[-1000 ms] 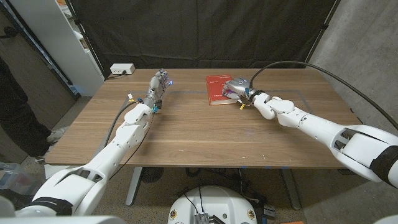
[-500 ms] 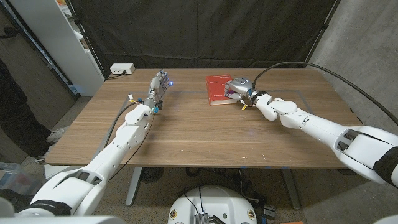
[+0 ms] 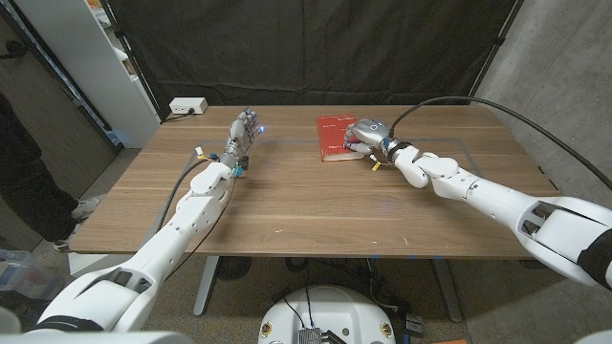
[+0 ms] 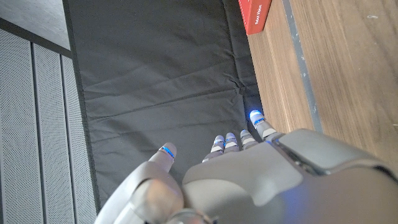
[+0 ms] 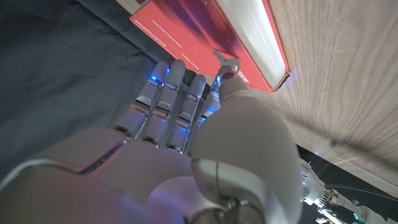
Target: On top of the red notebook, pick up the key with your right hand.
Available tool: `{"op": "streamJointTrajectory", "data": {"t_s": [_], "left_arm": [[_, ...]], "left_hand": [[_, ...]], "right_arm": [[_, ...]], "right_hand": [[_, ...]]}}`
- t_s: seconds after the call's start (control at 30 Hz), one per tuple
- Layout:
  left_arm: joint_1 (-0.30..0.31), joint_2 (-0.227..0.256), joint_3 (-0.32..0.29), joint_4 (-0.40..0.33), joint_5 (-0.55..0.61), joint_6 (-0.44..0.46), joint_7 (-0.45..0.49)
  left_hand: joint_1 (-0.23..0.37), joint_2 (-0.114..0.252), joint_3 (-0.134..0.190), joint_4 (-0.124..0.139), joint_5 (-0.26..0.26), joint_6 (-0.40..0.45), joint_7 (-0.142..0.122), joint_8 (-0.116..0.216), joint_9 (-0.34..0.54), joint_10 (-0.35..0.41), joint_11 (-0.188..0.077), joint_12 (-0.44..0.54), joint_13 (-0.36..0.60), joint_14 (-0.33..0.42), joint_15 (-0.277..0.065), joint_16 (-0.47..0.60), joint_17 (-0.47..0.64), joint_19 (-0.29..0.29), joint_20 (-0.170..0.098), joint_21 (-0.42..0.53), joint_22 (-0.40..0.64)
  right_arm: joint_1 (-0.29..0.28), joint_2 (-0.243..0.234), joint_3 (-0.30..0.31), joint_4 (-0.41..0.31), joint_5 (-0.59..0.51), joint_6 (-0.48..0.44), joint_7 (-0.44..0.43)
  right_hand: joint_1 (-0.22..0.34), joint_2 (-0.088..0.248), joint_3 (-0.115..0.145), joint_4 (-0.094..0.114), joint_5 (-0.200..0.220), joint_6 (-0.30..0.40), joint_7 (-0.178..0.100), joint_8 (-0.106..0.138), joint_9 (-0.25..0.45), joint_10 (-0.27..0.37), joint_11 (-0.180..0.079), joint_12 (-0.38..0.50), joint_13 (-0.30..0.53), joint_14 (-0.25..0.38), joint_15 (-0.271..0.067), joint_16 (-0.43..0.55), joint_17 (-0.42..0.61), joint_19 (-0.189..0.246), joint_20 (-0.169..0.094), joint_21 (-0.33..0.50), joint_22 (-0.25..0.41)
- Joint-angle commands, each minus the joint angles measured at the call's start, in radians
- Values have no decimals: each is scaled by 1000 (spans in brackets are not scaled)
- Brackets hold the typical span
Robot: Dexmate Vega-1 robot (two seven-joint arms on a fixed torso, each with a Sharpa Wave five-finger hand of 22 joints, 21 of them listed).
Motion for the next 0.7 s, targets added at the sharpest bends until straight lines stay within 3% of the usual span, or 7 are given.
{"op": "streamJointTrajectory", "data": {"t_s": [0.03,0.7], "left_arm": [[23,13,-5,-28,-10,-8,-3],[60,32,-16,-73,-23,-24,1]], "left_hand": [[-6,86,-6,0,4,-1,0,2,6,-12,3,3,3,-81,7,3,3,-86,3,-3,4],[-4,88,-7,-1,5,-2,-1,1,5,-13,5,3,3,-81,7,3,3,-85,4,-6,4]], "right_arm": [[-12,-9,14,-22,-15,-2,-56],[-40,-33,57,-119,-24,-46,-65]], "right_hand": [[14,0,-5,2,9,46,28,106,85,12,0,4,-1,10,-155,-10,4,3,-6,8,2],[22,-4,-8,5,19,47,30,115,70,18,-8,6,-1,22,-155,-29,12,0,-11,13,1]]}}
